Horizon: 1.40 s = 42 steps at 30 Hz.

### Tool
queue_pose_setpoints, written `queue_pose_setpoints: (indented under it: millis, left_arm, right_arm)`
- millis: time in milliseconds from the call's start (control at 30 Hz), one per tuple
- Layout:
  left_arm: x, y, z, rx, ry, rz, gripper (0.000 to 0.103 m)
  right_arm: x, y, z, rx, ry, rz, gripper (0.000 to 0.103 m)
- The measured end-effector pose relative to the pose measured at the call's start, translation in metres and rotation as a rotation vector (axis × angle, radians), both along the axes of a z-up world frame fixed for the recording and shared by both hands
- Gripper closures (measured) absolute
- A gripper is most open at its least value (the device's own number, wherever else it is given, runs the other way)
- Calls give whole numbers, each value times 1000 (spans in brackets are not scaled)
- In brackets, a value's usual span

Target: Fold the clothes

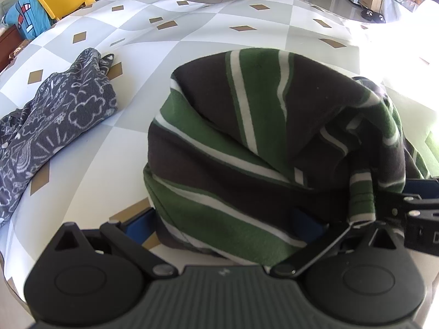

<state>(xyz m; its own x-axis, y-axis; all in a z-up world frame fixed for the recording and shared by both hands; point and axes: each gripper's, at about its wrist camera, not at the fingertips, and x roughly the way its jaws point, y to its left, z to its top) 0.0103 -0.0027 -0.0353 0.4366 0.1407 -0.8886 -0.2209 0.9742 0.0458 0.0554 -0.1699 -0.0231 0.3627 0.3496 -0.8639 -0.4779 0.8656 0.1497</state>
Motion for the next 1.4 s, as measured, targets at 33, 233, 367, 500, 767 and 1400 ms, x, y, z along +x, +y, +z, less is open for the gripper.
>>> queue_pose_setpoints:
  millis: [33,233,367,500,767,1400]
  left_arm:
    - [0,0,0,1,0,-1,0]
    - [0,1,-1,-2,-3,-4,0]
    - [0,2,-2,-9,-4,-2,0]
    - [-1,3,-2,-12,-9,-1,0]
    - [-2,0,-3,-24,3,-14,0]
    - [-9,-17,-3,-63,63,-117,0]
  right_arm:
    - [1,-1,1,0,-6,-10,76]
    - [4,-6,12,36,-55,-52,95]
    - [9,-11,27,95,-102,-106,96]
    - [16,-18,45,174,-153,-159,96]
    - [30,-12,64,244,-201,-202,96]
    - [56,11,51,265,-184,-243,95]
